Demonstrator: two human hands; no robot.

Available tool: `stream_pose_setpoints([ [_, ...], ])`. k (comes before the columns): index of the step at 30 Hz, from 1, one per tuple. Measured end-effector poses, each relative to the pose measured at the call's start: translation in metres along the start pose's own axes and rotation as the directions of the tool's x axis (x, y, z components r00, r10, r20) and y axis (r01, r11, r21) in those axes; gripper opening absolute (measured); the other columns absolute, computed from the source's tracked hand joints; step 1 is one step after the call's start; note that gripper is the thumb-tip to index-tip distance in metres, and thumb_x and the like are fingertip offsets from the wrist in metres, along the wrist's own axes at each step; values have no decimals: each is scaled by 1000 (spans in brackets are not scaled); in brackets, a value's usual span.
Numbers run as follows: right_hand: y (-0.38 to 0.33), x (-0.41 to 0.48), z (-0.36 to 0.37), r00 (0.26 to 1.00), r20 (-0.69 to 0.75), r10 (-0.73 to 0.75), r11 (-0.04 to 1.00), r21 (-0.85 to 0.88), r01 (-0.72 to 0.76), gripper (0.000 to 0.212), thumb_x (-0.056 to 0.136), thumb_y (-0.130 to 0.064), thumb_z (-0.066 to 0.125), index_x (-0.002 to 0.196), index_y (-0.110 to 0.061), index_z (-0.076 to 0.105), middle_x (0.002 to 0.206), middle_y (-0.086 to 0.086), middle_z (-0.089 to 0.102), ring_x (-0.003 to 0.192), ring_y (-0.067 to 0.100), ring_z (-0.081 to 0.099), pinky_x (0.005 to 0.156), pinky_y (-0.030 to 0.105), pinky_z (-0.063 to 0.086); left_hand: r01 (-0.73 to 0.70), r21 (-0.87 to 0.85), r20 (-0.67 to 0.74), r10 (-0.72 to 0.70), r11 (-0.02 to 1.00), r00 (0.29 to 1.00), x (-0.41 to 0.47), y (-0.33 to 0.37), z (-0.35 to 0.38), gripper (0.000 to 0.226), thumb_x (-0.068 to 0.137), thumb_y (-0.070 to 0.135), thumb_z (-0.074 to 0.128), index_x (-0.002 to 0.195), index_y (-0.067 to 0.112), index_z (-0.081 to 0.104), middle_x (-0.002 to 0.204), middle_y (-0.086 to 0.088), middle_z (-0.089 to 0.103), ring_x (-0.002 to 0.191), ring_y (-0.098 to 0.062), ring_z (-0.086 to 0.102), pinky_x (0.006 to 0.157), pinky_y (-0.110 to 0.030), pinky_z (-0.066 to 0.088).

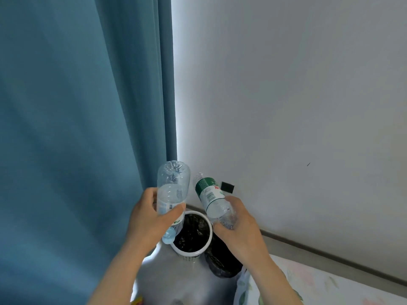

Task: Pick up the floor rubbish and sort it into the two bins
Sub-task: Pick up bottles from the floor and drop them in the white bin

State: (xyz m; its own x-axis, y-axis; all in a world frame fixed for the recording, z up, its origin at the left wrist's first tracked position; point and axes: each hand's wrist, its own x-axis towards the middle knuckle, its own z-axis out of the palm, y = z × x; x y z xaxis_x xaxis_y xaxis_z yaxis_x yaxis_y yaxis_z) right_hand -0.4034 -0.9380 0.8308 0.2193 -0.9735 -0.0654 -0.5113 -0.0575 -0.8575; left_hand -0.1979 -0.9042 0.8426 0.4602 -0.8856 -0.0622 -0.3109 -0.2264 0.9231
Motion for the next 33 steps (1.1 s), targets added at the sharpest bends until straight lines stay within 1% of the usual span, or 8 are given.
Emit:
stream_pose_setpoints([
  [7, 21, 83, 17, 993, 42, 110, 991, -87, -106, 59, 74, -32, 65, 126, -41, 40, 107, -14, 62, 90, 8, 62, 73, 25, 53, 55, 42, 38, -57, 998, 998, 87, -22, 26, 42, 66, 35, 83, 97, 32, 54, 96, 14, 66, 89, -6, 64, 77, -30, 54],
  [9, 29, 106, 26, 988, 57, 143, 983, -123, -135, 60, 74, -35, 66, 128, -40, 40, 111, -15, 61, 92, 8, 61, 74, 24, 52, 79, 71, 53, -83, 994, 995, 115, -32, 30, 44, 66, 38, 83, 98, 31, 54, 96, 12, 66, 88, -8, 64, 76, -32, 54],
  [12, 42, 135, 36, 972, 97, 214, 962, -192, -192, 62, 74, -31, 67, 130, -35, 42, 111, -12, 60, 88, 7, 60, 65, 16, 45, 113, 141, 103, -128, 984, 986, 151, -48, 35, 44, 66, 40, 82, 98, 29, 54, 95, 9, 66, 87, -10, 63, 73, -31, 52],
  [17, 74, 177, 51, 940, 119, 319, 923, -262, -280, 62, 74, -28, 66, 132, -31, 44, 103, -11, 57, 88, 11, 58, 69, 22, 43, 170, 262, 175, -220, 950, 960, 203, -81, 57, 46, 65, 43, 81, 97, 25, 53, 96, 5, 65, 86, -15, 62, 72, -34, 51],
  [21, 104, 209, 67, 899, 182, 397, 891, -312, -330, 61, 72, -27, 64, 129, -33, 44, 97, -12, 59, 81, 11, 59, 63, 21, 41, 219, 362, 209, -308, 906, 928, 235, -107, 84, 47, 68, 48, 77, 100, 21, 55, 94, 3, 64, 85, -18, 62, 74, -36, 53],
  [24, 133, 236, 81, 876, 223, 428, 872, -357, -335, 63, 72, -28, 64, 131, -30, 44, 103, -11, 57, 88, 12, 59, 68, 22, 44, 259, 441, 239, -391, 859, 889, 258, -138, 108, 48, 72, 53, 72, 101, 19, 56, 97, 2, 64, 89, -19, 61, 79, -36, 52],
  [29, 191, 277, 110, 828, 293, 479, 842, -420, -339, 68, 70, -32, 63, 135, -30, 41, 114, -8, 62, 94, 12, 61, 74, 24, 48, 355, 521, 275, -546, 776, 791, 291, -208, 150, 64, 72, 64, 66, 118, 21, 55, 114, 1, 64, 100, -21, 60, 86, -34, 50],
  [33, 235, 299, 134, 800, 323, 506, 823, -458, -336, 65, 69, -32, 62, 132, -31, 43, 115, -9, 60, 94, 13, 60, 75, 26, 49, 391, 611, 258, -640, 688, 723, 307, -258, 181, 77, 79, 65, 59, 139, 19, 41, 130, -6, 56, 115, -28, 55, 93, -34, 46],
])
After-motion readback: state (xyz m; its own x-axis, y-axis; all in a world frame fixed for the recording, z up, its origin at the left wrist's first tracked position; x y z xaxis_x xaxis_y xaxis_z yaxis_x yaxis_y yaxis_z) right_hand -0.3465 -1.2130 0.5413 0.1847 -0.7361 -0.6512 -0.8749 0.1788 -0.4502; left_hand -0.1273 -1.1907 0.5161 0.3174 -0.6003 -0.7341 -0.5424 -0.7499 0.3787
